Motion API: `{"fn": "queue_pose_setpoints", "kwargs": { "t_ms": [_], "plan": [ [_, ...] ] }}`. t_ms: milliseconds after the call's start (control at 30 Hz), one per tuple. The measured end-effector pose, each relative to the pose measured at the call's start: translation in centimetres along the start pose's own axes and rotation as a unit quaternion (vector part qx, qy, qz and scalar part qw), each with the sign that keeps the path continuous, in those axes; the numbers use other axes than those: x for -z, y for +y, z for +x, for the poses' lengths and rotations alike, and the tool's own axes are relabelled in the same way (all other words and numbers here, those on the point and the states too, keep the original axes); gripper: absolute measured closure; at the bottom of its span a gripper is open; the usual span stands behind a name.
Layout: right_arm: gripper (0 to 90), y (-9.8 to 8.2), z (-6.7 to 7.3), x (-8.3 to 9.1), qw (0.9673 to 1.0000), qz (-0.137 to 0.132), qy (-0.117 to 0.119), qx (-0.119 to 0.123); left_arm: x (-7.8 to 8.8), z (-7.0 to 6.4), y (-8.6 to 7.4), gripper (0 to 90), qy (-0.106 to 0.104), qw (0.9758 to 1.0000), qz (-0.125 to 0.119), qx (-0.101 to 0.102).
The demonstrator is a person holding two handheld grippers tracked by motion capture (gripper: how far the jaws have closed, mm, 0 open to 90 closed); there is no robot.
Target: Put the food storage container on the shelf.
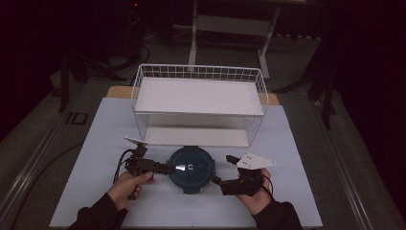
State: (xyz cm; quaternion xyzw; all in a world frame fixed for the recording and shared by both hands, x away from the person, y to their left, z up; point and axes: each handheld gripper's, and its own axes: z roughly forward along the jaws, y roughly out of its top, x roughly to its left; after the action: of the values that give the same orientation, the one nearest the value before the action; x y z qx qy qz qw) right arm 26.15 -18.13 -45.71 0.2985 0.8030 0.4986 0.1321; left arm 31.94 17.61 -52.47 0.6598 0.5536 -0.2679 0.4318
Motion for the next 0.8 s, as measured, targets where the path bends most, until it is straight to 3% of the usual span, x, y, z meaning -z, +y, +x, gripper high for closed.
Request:
{"fn": "queue_pose_setpoints", "kwargs": {
  "t_ms": [100,200,300,367,467,567,733,800],
  "plan": [
    [14.0,0.0,-0.2,0.0,1.0,0.003,0.003,-0.008,0.0,0.0,-0.1,50.5,0.0,1.0,-0.002,-0.007],
    [17.3,-0.2,-0.8,-0.2,0.9993,0.009,0.011,-0.034,0.1,-0.4,-0.3,52.3,-0.003,0.9998,-0.01,-0.019],
    [19.1,-0.5,-1.4,-0.4,0.9969,0.019,0.028,-0.071,0.2,-1.2,-0.7,53.8,0.005,0.9988,-0.011,-0.046],
    [21.3,-0.8,-2.0,-0.7,0.9931,0.03,0.042,-0.105,0.3,-1.4,-0.9,54.4,0.008,0.9984,-0.011,-0.055],
    [25.7,-1.4,-2.9,-1.2,0.9837,0.044,0.067,-0.161,0.5,-1.5,-1.2,55.0,0.01,0.9977,-0.011,-0.066],
    [30.2,-2.0,-3.6,-1.7,0.9741,0.063,0.09,-0.198,0.7,-1.6,-1.6,55.5,0.011,0.9969,-0.012,-0.077],
    [37.2,-2.9,-4.0,-2.8,0.9601,0.087,0.124,-0.235,0.8,-2.1,-2.2,56.4,0.015,0.9946,-0.015,-0.102],
    [41.4,-3.0,-4.1,-2.9,0.9579,0.092,0.129,-0.239,0.9,-2.2,-2.3,56.6,0.017,0.9938,-0.014,-0.109]
  ]
}}
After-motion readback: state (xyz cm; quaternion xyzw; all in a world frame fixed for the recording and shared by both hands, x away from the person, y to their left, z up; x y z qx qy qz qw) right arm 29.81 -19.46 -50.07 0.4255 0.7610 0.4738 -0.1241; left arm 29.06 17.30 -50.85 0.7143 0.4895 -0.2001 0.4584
